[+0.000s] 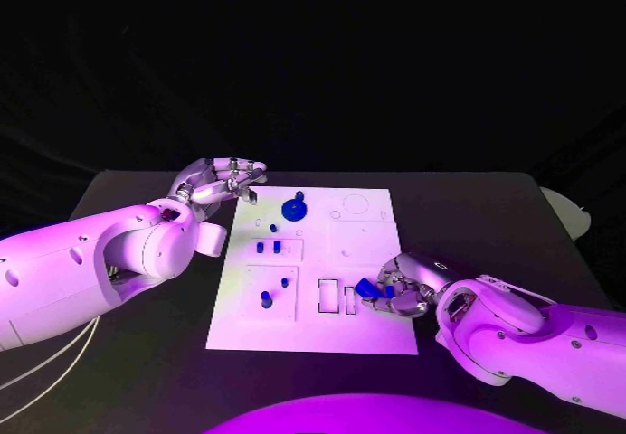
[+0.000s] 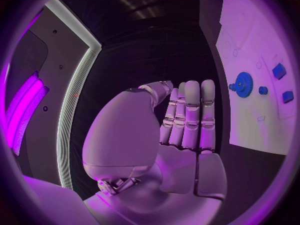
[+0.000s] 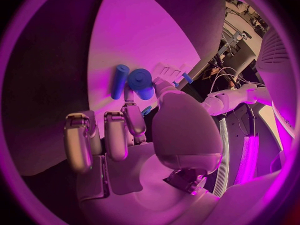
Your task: Assemble the parts on the task board
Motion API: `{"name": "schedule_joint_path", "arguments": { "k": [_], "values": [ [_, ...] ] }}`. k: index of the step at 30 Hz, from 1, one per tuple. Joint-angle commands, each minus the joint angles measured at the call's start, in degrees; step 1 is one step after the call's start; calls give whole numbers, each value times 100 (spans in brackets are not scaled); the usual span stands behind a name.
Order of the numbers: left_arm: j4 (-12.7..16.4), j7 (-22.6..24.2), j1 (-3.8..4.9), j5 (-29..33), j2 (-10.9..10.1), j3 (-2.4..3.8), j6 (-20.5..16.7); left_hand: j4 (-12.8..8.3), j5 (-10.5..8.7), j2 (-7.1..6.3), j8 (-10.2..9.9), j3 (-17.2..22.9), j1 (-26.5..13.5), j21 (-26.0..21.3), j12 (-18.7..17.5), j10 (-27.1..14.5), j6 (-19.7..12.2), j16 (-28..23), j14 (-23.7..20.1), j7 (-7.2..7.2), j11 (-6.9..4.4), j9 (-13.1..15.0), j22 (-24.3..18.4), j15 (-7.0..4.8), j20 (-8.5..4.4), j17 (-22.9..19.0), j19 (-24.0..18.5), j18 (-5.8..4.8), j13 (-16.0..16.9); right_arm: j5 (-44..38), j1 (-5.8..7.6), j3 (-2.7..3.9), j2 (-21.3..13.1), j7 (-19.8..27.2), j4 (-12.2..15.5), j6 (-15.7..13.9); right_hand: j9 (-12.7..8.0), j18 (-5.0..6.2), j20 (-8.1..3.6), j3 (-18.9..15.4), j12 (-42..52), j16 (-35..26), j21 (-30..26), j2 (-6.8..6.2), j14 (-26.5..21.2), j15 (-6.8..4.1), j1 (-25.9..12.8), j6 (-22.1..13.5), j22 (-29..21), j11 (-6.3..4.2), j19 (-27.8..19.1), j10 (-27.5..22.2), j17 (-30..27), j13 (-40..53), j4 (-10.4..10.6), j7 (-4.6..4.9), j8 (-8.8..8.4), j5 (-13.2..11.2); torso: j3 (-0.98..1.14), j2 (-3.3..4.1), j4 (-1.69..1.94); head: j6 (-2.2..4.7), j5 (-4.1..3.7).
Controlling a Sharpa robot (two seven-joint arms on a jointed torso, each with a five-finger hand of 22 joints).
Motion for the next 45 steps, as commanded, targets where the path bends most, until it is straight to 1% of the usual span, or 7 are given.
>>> {"name": "schedule_joint_path", "arguments": {
  "k": [1,6,17,26,32,37,45],
  "values": [
    [19,27,-10,-16,3,4,98,-35,8,31,7,-3,-5,-28,27,-25,-7,-23,12,19,7,8,4,-11,-2,-7,37,79,6,-103,-51,-17,61,-67,-56,142,-21,-98,-48,-27,36,23,19,26,412,-43,58,22,1471,-5,566,46,474,6,1,-36,5,32,0,-2,1,-3,2],
    [19,24,-10,-16,1,4,99,-35,8,31,7,-3,-5,-28,27,-25,-7,-23,12,19,7,8,4,-11,-2,-7,37,79,6,-87,-79,-17,118,-41,-77,84,-19,-96,-53,-22,36,24,9,67,410,-47,158,28,1468,-10,562,49,469,16,0,-40,22,105,-1,-1,-2,-5,13],
    [15,21,-10,-16,1,4,92,-35,8,31,7,-3,-5,-28,27,-25,-7,-23,12,19,7,8,4,-11,-2,-7,37,79,6,-92,-74,-1,19,39,154,-433,-13,-111,-75,59,99,47,75,276,415,-77,328,141,1488,-50,588,120,504,109,2,-87,93,287,1,-8,-6,5,21],
    [0,21,-10,-16,28,4,97,-35,8,31,7,-3,-5,-28,27,-25,-7,-23,12,19,7,8,4,-11,-2,-7,37,79,6,-3,150,27,22,121,403,-747,-18,-125,-104,133,174,65,137,390,421,-110,374,227,1506,-89,612,206,530,201,14,-129,129,374,2,-5,1,27,17],
    [-1,21,-10,-16,44,4,108,-40,9,37,12,-3,-10,-32,41,-31,-1,-24,13,15,3,11,4,-12,-1,-10,38,79,9,142,235,31,216,168,377,-642,-19,-124,-108,137,176,66,133,401,421,-114,361,239,1505,-93,611,213,531,206,16,-133,132,396,-2,1,11,21,17],
    [4,21,-10,-16,52,4,112,-40,9,37,12,-3,-10,-32,41,-31,-1,-24,13,15,3,11,4,-12,-1,-10,38,79,9,304,249,30,446,180,256,-333,-27,-125,-116,122,170,66,137,441,420,-118,242,257,1506,-95,612,222,528,208,26,-134,133,409,-10,2,5,7,28],
    [11,19,-10,-16,55,4,111,-40,9,37,12,-3,-10,-32,41,-31,-1,-24,13,15,3,11,4,-12,-1,-10,38,79,9,453,226,27,686,158,112,32,-19,-125,-138,-75,167,72,137,604,419,-145,-364,380,1506,-130,612,266,527,245,32,-182,204,192,-7,0,6,-16,47]
  ]
}}
